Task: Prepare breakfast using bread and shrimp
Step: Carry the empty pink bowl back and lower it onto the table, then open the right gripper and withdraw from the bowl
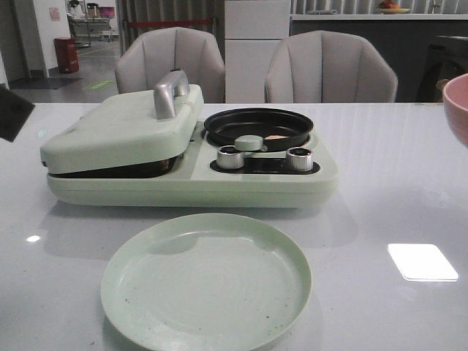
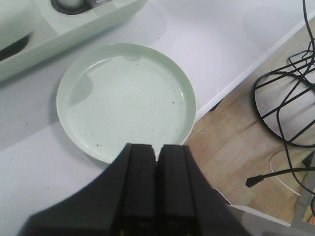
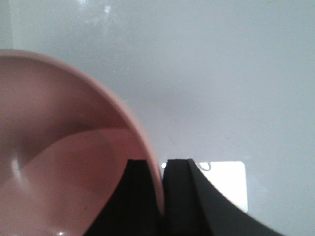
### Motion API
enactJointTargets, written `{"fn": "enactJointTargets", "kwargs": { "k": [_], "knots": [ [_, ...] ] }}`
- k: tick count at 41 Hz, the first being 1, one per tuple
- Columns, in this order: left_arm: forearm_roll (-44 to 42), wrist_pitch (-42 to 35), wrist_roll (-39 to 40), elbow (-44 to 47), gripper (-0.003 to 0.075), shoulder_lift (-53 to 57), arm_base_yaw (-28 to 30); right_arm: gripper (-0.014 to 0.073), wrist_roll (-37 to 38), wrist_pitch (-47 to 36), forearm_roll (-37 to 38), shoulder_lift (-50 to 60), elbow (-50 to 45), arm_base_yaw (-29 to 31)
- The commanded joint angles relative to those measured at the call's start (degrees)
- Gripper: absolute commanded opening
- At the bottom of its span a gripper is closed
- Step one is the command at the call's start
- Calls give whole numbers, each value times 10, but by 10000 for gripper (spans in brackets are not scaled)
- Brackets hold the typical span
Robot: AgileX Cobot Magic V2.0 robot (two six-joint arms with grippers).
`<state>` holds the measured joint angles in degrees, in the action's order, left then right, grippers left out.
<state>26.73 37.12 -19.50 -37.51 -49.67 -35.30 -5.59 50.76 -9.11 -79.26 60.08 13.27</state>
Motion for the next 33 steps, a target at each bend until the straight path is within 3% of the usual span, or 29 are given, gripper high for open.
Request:
{"fn": "enactJointTargets", "kwargs": {
  "k": [1, 12, 23, 26, 33],
  "knots": [
    [18, -22, 3, -16, 102, 6, -5, 43, -39, -33, -44, -19, 13, 9],
    [18, -22, 3, -16, 102, 6, -5, 43, -39, -112, -50, -107, 13, 4],
    [18, -22, 3, -16, 102, 6, -5, 52, -44, -136, -49, -163, 15, 4],
    [18, -22, 3, -16, 102, 6, -5, 96, -52, -136, -49, -169, 15, 4],
    [18, -22, 3, -16, 102, 6, -5, 328, -69, -127, -49, -175, 15, 4]
  ]
}}
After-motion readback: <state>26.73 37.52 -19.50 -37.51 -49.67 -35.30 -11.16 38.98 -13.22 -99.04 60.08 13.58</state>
